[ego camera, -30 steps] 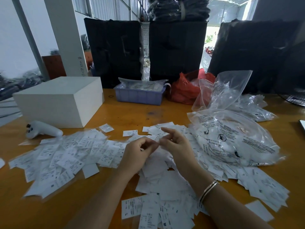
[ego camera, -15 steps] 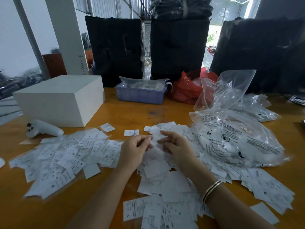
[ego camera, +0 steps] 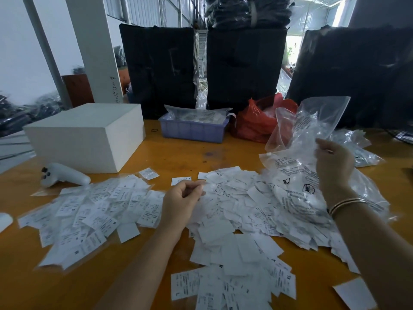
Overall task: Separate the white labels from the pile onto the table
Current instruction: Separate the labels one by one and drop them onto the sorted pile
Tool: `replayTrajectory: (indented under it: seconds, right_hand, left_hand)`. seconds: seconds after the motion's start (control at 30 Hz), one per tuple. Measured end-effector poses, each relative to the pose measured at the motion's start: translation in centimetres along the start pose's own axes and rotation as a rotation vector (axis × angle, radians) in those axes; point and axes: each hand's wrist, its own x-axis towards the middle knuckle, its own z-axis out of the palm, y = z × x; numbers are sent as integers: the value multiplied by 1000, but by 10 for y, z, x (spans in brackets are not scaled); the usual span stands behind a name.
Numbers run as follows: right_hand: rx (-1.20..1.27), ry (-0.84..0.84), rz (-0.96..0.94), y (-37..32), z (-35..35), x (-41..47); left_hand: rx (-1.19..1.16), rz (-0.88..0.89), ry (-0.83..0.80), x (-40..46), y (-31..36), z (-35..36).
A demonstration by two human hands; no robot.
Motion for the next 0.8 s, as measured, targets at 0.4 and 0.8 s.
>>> replayTrajectory:
  seconds: [0.4,0.8]
  right_hand:
    - [-831,-431,-228,27,-13,-16]
    - [-642,-678,-172,16,32,-65]
  left_hand:
    - [133,56,-61,-3,-3,3]
    - [198,108,-79,-3,-6,3]
